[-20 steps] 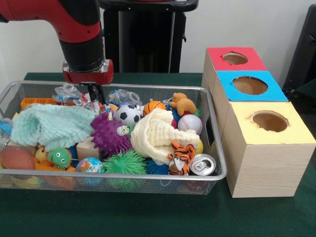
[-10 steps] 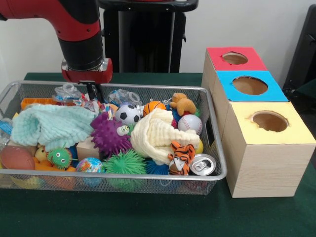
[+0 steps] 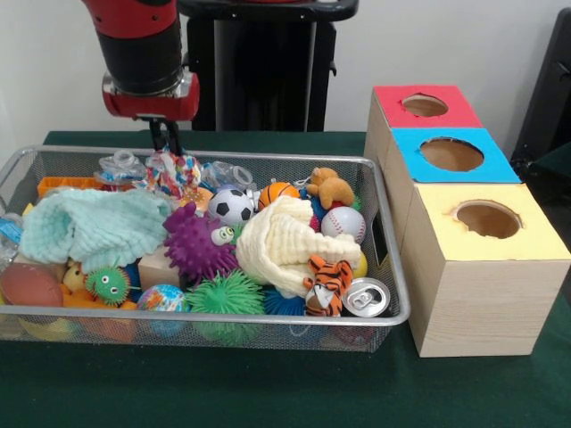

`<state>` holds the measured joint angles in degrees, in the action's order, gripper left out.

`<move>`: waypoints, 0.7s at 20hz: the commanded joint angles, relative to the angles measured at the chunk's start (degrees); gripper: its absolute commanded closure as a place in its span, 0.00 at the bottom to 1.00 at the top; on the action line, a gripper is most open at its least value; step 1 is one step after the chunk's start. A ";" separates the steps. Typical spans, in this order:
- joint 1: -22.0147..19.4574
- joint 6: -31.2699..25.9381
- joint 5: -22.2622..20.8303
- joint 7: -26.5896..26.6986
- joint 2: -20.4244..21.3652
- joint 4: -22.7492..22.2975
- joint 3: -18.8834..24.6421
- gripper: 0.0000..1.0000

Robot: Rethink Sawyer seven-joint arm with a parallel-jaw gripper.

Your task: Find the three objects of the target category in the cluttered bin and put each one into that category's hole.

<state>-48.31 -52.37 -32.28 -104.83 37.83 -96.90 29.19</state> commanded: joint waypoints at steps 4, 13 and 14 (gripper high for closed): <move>2.19 -15.30 5.79 11.04 8.40 -0.03 4.77 1.00; 4.16 -17.80 8.64 8.15 8.36 0.92 5.29 1.00; 4.37 -17.00 8.78 7.76 8.33 0.60 5.16 1.00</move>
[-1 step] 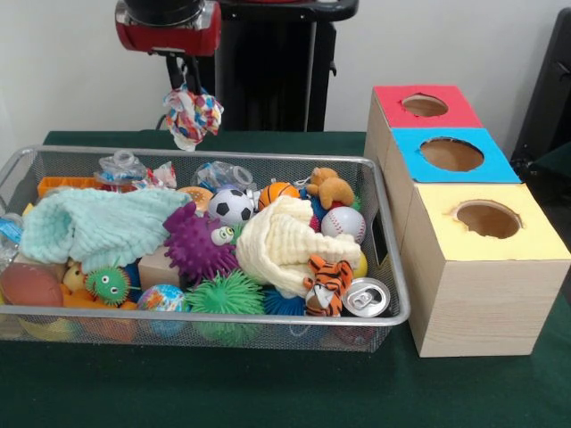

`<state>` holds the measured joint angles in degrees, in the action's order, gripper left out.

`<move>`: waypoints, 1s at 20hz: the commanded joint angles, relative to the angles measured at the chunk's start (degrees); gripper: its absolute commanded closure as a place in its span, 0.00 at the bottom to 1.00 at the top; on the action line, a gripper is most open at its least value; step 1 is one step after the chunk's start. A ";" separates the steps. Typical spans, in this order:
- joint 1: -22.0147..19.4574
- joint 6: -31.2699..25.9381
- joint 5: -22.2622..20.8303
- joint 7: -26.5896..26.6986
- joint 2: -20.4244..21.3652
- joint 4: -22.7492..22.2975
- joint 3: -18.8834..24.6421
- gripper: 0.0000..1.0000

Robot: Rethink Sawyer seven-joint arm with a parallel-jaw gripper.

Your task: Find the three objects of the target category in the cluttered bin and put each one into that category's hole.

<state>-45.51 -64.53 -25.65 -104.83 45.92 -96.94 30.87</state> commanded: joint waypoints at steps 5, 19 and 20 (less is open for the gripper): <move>2.36 -0.16 3.07 5.43 -0.24 -1.97 2.82 1.00; 5.49 6.82 4.24 -0.15 -0.88 -5.60 0.89 1.00; 5.73 6.88 4.28 -0.33 -0.98 -5.46 0.76 1.00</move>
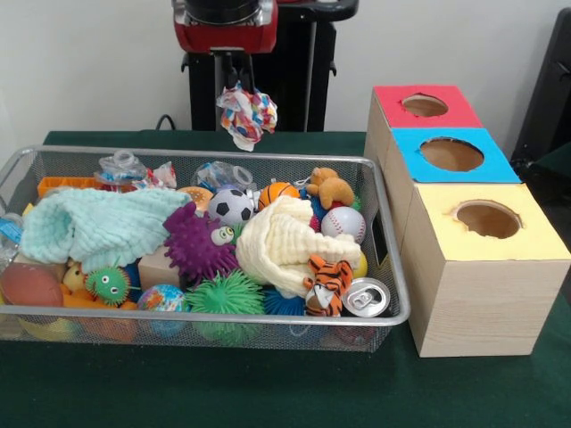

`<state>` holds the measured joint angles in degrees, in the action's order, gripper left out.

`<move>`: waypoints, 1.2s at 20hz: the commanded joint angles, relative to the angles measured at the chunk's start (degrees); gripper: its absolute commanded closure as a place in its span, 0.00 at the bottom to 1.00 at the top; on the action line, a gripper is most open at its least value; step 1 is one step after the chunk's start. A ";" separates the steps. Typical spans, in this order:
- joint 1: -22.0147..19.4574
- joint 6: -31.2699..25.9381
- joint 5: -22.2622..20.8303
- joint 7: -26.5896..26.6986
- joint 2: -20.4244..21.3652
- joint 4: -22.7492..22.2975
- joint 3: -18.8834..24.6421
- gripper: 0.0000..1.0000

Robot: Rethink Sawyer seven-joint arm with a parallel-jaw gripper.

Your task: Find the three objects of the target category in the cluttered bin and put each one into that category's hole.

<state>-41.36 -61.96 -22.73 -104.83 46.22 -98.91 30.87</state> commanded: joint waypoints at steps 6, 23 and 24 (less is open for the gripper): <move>3.24 4.99 1.83 -1.88 -1.15 -3.56 -0.09 1.00; 8.57 10.07 3.96 -7.87 -2.44 -4.48 -2.79 1.00; 8.81 10.37 4.24 -8.08 -2.47 -4.59 -2.92 1.00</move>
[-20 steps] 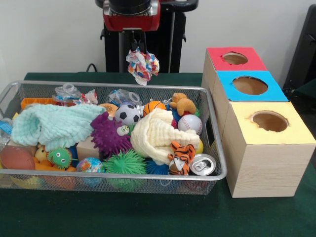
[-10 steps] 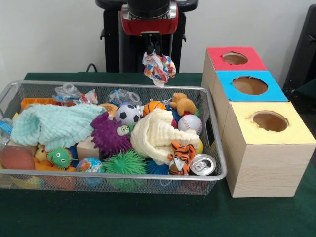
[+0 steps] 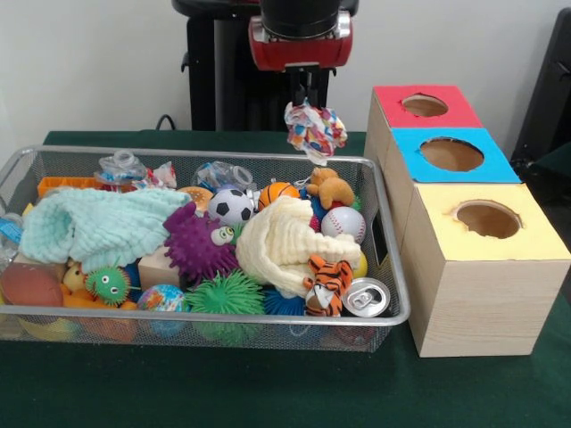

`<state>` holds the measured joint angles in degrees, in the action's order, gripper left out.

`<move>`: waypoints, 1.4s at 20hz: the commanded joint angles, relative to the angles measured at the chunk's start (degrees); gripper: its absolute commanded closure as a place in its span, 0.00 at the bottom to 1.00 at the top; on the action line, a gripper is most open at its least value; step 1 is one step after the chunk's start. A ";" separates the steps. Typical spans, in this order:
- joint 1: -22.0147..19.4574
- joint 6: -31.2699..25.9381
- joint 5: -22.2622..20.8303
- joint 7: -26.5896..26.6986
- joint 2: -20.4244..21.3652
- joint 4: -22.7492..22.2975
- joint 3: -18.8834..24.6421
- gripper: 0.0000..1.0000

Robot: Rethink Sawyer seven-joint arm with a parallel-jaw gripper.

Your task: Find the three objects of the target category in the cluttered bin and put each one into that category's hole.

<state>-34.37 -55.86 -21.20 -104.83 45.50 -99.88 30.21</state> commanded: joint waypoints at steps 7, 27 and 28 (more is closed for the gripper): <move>4.54 5.72 5.17 -9.86 -0.73 -4.85 -3.92 1.00; 13.33 9.63 11.22 -13.14 -2.45 -3.56 -9.73 1.00; 13.72 10.00 11.74 -13.29 -2.74 -3.59 -9.89 1.00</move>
<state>-21.89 -49.66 -12.44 -104.85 45.32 -101.95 23.51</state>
